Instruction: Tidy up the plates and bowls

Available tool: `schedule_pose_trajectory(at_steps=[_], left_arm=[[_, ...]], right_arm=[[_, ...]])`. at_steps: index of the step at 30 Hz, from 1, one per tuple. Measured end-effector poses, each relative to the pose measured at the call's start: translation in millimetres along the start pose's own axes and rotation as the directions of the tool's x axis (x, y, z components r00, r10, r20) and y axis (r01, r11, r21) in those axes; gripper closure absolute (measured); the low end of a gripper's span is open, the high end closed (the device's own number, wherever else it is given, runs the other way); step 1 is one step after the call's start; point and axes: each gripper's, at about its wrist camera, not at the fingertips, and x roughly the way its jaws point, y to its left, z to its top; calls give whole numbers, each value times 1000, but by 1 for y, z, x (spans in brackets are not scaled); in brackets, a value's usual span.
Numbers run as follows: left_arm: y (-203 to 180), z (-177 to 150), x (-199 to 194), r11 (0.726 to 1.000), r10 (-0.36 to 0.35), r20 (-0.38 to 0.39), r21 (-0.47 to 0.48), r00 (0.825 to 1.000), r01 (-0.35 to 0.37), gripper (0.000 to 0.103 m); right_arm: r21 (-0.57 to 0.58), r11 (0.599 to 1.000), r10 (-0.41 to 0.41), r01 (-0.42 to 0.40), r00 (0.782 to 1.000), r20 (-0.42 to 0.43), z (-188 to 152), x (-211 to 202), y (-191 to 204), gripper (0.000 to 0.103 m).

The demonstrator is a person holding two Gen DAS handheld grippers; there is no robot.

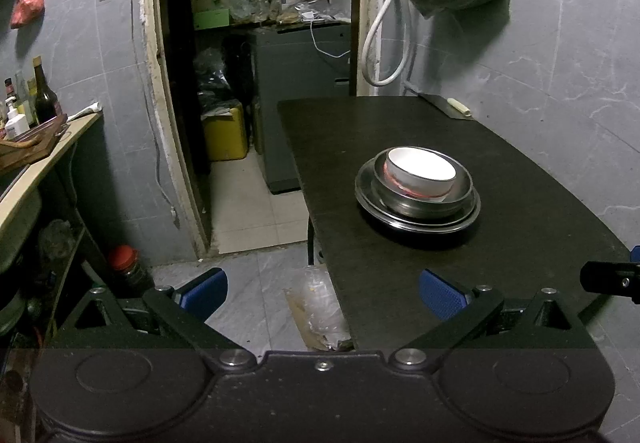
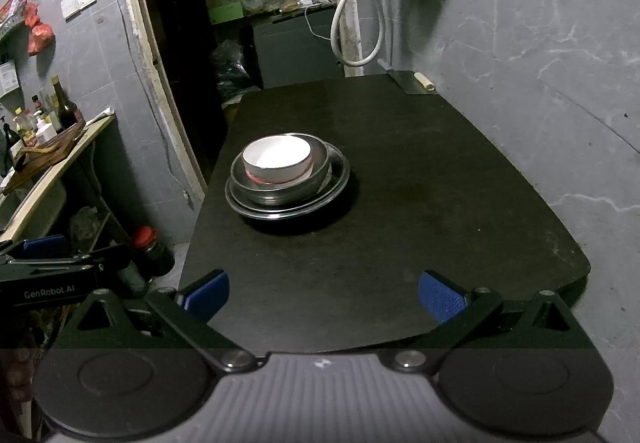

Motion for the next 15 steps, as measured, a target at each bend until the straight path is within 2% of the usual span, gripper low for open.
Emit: schedule_pose_trajectory(at_steps=[15], left_arm=[[-1,0,0,1000,1,-1,1,1000,-1,1]], right_arm=[[-1,1000,-2,2,1000,2,0,-1,0,0]])
